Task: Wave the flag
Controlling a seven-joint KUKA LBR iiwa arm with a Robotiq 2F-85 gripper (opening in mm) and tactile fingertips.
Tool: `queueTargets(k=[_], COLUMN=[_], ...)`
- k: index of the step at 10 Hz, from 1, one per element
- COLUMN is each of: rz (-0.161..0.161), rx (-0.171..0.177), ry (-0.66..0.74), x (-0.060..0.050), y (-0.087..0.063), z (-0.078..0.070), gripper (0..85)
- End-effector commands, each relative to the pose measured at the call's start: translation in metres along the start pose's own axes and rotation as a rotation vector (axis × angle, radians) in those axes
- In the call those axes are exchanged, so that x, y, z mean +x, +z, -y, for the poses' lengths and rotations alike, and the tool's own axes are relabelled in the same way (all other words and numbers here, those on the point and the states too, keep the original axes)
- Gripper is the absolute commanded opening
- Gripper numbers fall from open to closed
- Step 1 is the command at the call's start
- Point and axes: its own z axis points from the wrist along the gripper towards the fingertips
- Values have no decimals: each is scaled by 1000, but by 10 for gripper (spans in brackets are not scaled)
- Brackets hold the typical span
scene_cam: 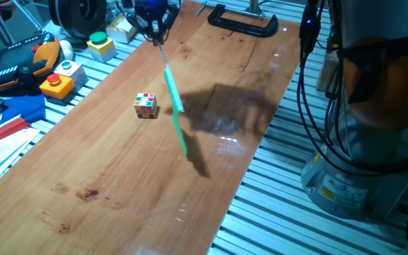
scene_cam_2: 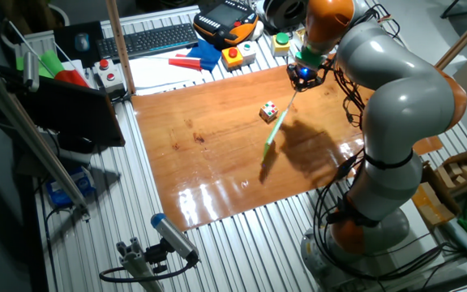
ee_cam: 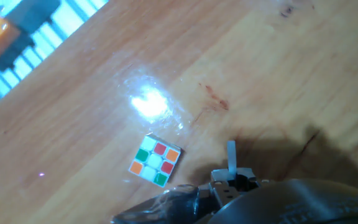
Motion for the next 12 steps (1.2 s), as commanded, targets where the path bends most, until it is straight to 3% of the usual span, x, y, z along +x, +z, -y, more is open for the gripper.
queueTargets(k=[1, 3, 6, 12], rz=[5, 16, 0, -7], rx=[17, 18, 20, -11], ry=[500, 643, 895, 1110], x=[0, 0, 1, -2], y=[0, 0, -2, -3], z=[0, 0, 0, 0], gripper=[7, 7, 7, 7])
